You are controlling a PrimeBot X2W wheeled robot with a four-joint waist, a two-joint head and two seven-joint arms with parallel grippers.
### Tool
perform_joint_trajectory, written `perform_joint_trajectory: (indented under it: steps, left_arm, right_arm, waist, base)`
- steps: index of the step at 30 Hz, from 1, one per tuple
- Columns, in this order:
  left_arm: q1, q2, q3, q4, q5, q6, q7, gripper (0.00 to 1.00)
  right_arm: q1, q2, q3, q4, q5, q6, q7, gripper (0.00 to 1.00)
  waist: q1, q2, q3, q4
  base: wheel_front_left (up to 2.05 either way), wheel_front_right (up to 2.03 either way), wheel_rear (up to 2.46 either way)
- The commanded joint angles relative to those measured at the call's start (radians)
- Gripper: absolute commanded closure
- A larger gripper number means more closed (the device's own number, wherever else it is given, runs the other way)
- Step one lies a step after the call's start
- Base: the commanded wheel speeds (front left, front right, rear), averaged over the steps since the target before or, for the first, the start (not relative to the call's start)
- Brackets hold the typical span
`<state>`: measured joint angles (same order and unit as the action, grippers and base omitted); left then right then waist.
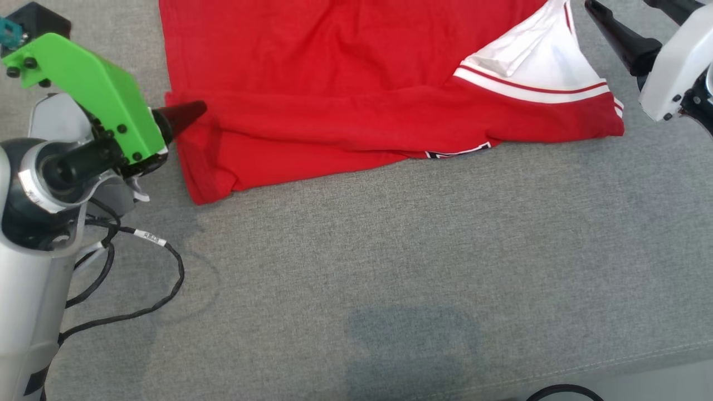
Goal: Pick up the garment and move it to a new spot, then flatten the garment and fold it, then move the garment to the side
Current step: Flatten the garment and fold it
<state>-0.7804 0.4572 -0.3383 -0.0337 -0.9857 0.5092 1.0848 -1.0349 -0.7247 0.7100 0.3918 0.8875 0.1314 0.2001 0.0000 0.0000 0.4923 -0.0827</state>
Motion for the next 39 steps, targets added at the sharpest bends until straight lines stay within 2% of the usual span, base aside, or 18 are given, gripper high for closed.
perform_joint_trajectory:
  steps: [1, 4, 5, 6, 11, 12, 13, 18, 21, 23, 27, 28, 33, 39]
  left_arm:
    - [0.021, -0.007, 0.028, -0.012, -0.014, -0.01, -0.025, 0.0]
    - [0.051, -0.015, 0.072, -0.047, -0.028, -0.043, -0.091, 0.0]
    - [0.086, 0.006, 0.084, -0.09, -0.006, -0.092, -0.152, 0.0]
    - [0.114, -0.007, 0.102, -0.109, -0.01, -0.102, -0.189, 0.0]
    - [0.281, 0.012, 0.121, -0.206, 0.111, -0.209, -0.448, 0.0]
    - [0.281, 0.012, 0.121, -0.206, 0.111, -0.209, -0.448, 0.0]
    - [0.318, 0.01, 0.122, -0.213, 0.142, -0.224, -0.515, 0.0]
    - [0.518, -0.048, 0.117, -0.204, 0.238, -0.276, -0.808, 0.0]
    - [0.607, -0.088, 0.095, -0.147, 0.286, -0.297, -0.947, 0.0]
    - [0.634, -0.115, 0.085, -0.09, 0.293, -0.317, -1.02, 0.0]
    - [0.585, -0.146, 0.058, 0.054, 0.31, -0.354, -1.086, 0.0]
    - [0.53, -0.16, 0.045, 0.123, 0.314, -0.365, -1.08, 0.0]
    - [0.383, -0.218, -0.017, 0.276, 0.315, -0.392, -1.018, 0.0]
    - [0.286, -0.287, -0.053, 0.43, 0.293, -0.401, -0.967, 0.0]
  right_arm:
    - [0.023, -0.017, -0.002, -0.027, 0.01, -0.001, -0.016, 0.0]
    - [0.057, -0.049, -0.027, -0.077, 0.005, -0.001, -0.069, 0.0]
    - [0.094, -0.074, -0.058, -0.11, -0.013, -0.001, -0.118, 0.0]
    - [0.119, -0.087, -0.08, -0.124, -0.027, -0.001, -0.146, 0.0]
    - [0.308, -0.122, -0.227, -0.153, -0.143, -0.001, -0.284, 0.0]
    - [0.308, -0.122, -0.227, -0.153, -0.143, -0.001, -0.284, 0.0]
    - [0.358, -0.115, -0.262, -0.151, -0.175, -0.001, -0.311, 0.0]
    - [0.587, 0.005, -0.484, -0.151, -0.33, -0.001, -0.426, 0.0]
    - [0.711, 0.106, -0.598, -0.161, -0.446, -0.001, -0.451, 0.0]
    - [0.769, 0.173, -0.651, -0.17, -0.482, -0.001, -0.456, 0.0]
    - [0.787, 0.249, -0.67, -0.148, -0.519, -0.001, -0.423, 0.0]
    - [0.751, 0.267, -0.674, -0.126, -0.512, -0.001, -0.382, 0.0]
    - [0.642, 0.293, -0.641, -0.04, -0.482, -0.001, -0.277, 0.0]
    - [0.558, 0.304, -0.601, 0.091, -0.469, -0.001, -0.244, 0.0]
  waist:
    - [0.0, 0.0, -0.029, -0.004]
    - [0.0, 0.0, -0.059, -0.01]
    - [0.0, 0.0, -0.08, -0.012]
    - [0.0, 0.0, -0.091, -0.011]
    - [0.0, 0.0, -0.137, 0.0]
    - [0.0, 0.0, -0.137, 0.0]
    - [0.0, 0.0, -0.145, 0.004]
    - [0.0, 0.0, -0.186, 0.014]
    - [0.0, 0.0, -0.207, 0.028]
    - [0.0, 0.0, -0.212, 0.035]
    - [0.0, 0.0, -0.199, 0.051]
    - [0.0, 0.0, -0.186, 0.057]
    - [0.0, 0.0, -0.141, 0.075]
    - [0.0, 0.0, -0.119, 0.092]
  base:
    - [0.0, 0.0, 0.0]
    - [0.0, 0.0, 0.0]
    - [0.0, 0.0, 0.0]
    - [0.0, 0.0, 0.0]
    - [0.0, 0.0, 0.0]
    - [0.0, 0.0, 0.0]
    - [0.0, 0.0, 0.0]
    - [0.0, 0.0, 0.0]
    - [0.0, 0.0, 0.0]
    - [0.0, 0.0, 0.0]
    - [0.0, 0.0, 0.0]
    - [0.0, 0.0, 0.0]
    - [0.0, 0.0, 0.0]
    - [0.0, 0.0, 0.0]
